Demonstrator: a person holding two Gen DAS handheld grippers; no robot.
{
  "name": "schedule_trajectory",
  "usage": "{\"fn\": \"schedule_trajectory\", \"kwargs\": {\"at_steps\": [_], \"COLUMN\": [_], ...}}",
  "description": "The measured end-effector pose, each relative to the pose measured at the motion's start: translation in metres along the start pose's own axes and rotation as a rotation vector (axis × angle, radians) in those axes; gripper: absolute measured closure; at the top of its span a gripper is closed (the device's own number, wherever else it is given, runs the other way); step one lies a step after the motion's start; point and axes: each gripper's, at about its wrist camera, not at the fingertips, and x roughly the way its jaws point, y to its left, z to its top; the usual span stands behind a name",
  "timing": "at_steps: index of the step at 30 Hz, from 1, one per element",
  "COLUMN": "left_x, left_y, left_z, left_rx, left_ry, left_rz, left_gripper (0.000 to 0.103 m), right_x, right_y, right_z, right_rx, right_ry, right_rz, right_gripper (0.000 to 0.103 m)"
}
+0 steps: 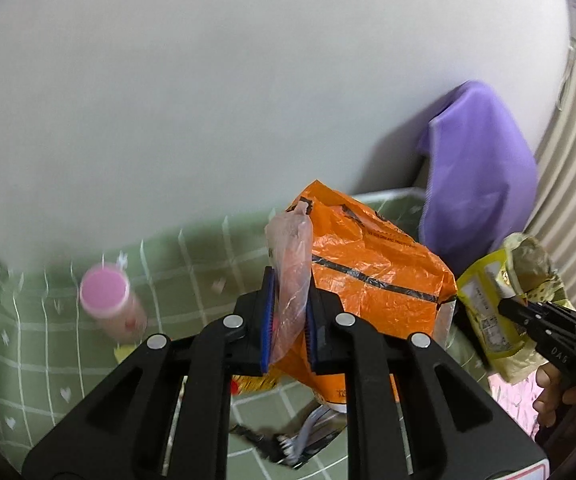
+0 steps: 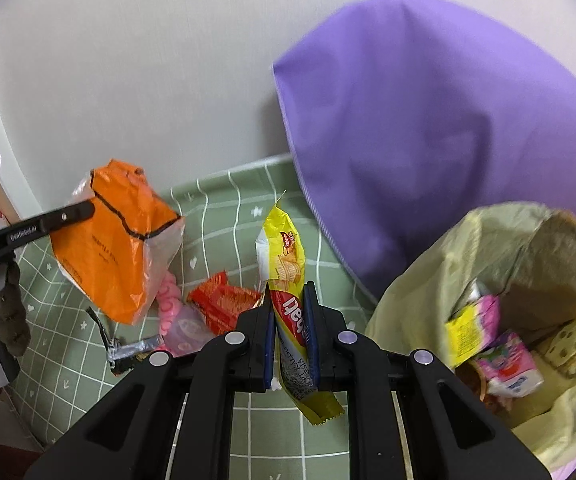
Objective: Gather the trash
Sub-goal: 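Carry the orange bag and yellow snack stick over the yellow bag and open both tools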
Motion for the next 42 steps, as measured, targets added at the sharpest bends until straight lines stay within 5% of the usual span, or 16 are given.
{"fn": "schedule_trajectory", "kwargs": {"at_steps": [10,24,38,42], "left_x": [-0.034,-0.033,0.025,0.053], "left_y": [-0.086,-0.21,-0.286,-0.299], "left_z": [0.053,0.057,0.043,0.027], "left_rx": [0.166,0.379,0.47,0.487], "left_ry": [-0.165,-0.202,-0.18,-0.116], "left_rz": [-0.124,-0.3,-0.274,-0.251], "left_gripper": [0.091,0.091,0.09,0.09], "right_x": [-0.078,-0.155,-0.177,-0.179], "right_y": [-0.027,-0.112,-0.164,-0.174], "right_z": [0.029,0.008,-0.006,-0.003], "right_rx": [-0.019,0.131,0.226,0.24], "right_ry": [-0.182,-0.292,-0.335,-0.34], "right_rz": [-0.1,-0.276,-0.325,-0.287], "right_gripper": [0.089,0.089,0.089,0.089]}}
